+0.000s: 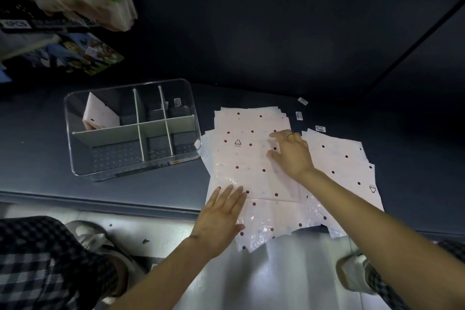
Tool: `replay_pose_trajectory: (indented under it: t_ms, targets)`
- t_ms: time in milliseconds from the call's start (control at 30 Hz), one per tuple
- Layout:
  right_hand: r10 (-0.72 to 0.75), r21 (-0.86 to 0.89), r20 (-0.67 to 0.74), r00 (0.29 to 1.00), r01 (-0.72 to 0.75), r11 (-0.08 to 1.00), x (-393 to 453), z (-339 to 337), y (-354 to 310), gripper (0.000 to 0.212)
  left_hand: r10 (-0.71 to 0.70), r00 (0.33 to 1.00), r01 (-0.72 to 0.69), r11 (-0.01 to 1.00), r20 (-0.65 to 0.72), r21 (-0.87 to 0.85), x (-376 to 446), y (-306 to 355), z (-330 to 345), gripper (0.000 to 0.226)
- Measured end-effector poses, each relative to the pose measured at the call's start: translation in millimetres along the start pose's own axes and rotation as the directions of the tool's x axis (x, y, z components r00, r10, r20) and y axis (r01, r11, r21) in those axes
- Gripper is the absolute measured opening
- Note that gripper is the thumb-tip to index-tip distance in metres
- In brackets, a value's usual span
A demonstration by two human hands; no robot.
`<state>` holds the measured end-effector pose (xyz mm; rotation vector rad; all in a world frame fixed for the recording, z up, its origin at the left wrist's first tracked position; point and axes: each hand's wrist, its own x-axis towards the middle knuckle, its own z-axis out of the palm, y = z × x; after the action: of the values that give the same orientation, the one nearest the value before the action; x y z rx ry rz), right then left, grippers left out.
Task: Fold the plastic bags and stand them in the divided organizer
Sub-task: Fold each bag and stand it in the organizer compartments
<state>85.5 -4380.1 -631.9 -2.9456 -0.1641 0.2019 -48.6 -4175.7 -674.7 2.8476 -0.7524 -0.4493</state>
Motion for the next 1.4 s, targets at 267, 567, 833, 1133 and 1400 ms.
replay_pose_trajectory:
  t_ms: [267,567,833,1133,1400]
  targets:
    - [-0.448,-0.179,0.204,0.87,0.483,0.857,-106.8,54.7,-19.1,0.063,0.005,0.999,-0.006,0.999,0.041,0.032,-1.0,-2.9,7.4,0.07]
    - [-0.314,-0.24,0.112,0.943,0.333,0.912,-152.2,41.5,37.0,0.065,-0.023,0.998,0.011,0.983,-0.065,-0.185,-11.4,-20.8,4.6,0.058]
    - [-0.345,-0.177,-0.085,0.935,0.326,0.929,-110.3,25.9,19.9,0.033,-0.141,0.978,0.089,0.947,-0.151,-0.307,8.5,-29.5,-6.5,0.036]
    - [-0.221,0.146,-0.002,0.975,0.219,0.965,-103.4,22.9,23.5,0.012,-0.118,0.977,0.046,0.929,-0.175,-0.368,11.7,-41.4,-10.6,0.051]
    - [-0.191,0.545,0.365,0.911,-0.042,0.838,-107.7,6.8,31.4,0.005,-0.284,0.958,0.192,0.74,-0.042,-0.645,7.6,-54.6,-19.2,0.016]
